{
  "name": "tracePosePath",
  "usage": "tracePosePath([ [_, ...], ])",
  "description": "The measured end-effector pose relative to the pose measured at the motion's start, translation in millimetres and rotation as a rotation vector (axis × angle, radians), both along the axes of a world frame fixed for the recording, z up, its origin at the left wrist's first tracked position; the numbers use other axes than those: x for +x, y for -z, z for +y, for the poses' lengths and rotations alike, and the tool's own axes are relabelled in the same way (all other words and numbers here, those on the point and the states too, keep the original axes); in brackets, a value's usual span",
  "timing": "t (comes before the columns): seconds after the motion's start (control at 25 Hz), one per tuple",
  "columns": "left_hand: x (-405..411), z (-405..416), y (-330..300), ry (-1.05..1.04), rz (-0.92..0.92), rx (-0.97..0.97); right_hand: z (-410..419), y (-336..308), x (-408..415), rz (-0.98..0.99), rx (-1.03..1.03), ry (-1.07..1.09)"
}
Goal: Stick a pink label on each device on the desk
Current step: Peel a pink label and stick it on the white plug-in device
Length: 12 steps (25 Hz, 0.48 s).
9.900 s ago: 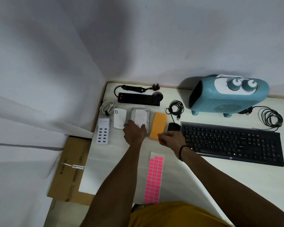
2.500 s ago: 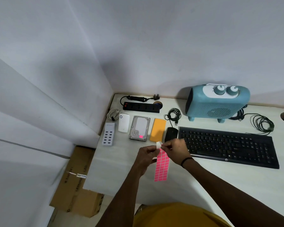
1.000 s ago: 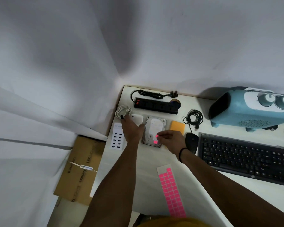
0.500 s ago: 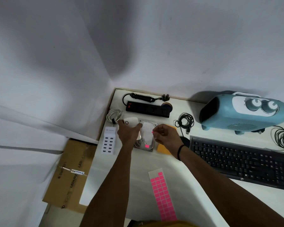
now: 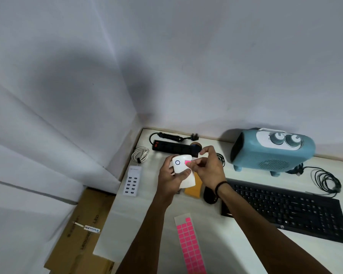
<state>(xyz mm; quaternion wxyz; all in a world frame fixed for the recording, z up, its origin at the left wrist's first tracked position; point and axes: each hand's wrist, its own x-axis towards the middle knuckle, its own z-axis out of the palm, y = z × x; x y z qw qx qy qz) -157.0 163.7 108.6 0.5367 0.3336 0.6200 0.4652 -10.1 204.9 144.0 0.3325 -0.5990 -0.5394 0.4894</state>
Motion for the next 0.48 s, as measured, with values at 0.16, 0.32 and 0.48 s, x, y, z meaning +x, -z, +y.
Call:
tracePosePath([
  [0.16,9.8,-11.8,-15.0,0.008,0.082,0.033,-9.3,-18.0,9.0,-0.089,0.066,0.021],
  [0.32,18.7,-23.6,-25.2,0.0,0.139,0.071,-19.5,-30.4,13.3,-0.146,0.069,0.062],
  [0.48,18.8,-30.3,-31.6,0.012,0.136,0.087,-15.5,-48.1,22.6,-0.264,0.008,0.039],
])
